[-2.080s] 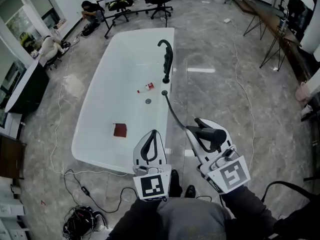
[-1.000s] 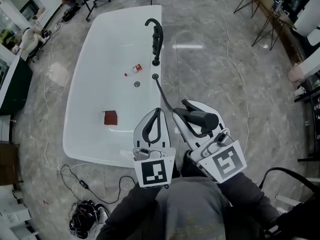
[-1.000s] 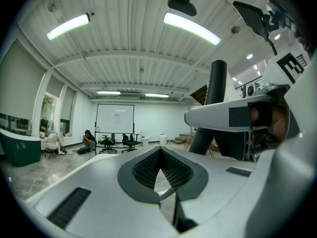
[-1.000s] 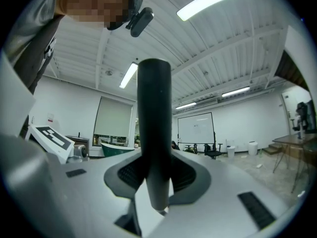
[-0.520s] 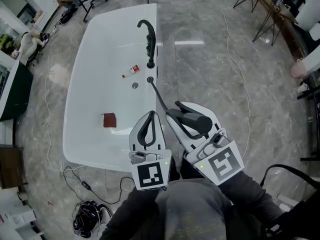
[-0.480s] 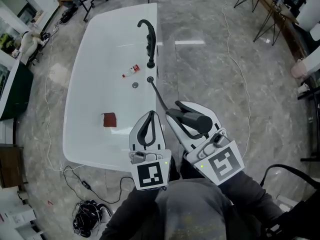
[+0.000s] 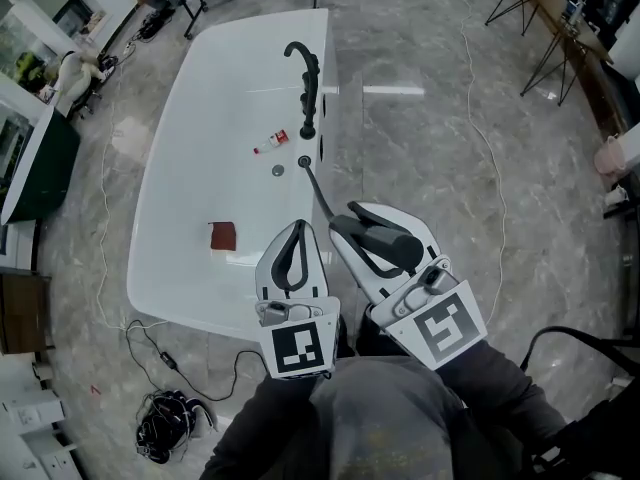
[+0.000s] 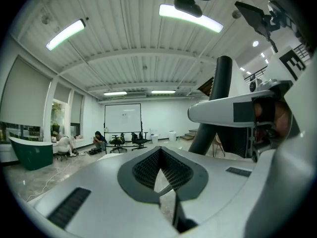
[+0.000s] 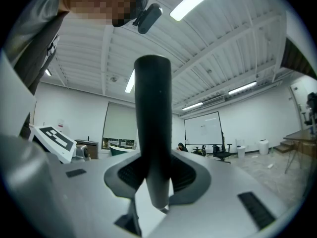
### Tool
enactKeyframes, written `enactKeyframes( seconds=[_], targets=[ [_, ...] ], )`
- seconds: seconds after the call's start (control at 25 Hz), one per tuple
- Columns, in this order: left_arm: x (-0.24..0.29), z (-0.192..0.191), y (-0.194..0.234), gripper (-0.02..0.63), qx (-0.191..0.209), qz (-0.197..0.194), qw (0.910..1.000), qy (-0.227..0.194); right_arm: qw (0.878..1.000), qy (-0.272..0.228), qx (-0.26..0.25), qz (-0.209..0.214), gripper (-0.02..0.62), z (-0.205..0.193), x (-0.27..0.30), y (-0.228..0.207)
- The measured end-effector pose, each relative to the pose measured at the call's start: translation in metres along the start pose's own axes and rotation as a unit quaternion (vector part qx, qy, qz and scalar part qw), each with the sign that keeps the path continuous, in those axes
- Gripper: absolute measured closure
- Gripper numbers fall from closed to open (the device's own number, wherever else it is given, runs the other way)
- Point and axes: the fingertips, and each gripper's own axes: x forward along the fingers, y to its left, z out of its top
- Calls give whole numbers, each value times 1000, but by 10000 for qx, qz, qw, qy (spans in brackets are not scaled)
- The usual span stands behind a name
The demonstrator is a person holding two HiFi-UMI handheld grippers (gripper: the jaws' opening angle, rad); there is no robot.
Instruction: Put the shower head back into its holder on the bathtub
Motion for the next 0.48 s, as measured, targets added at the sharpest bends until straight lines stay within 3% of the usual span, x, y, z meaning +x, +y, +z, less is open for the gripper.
enactKeyframes(
  seconds=[0.48],
  targets=[
    [4, 0, 13, 604, -24, 143, 9998, -131, 9998, -95, -121, 119, 474, 6, 5, 4]
  ],
)
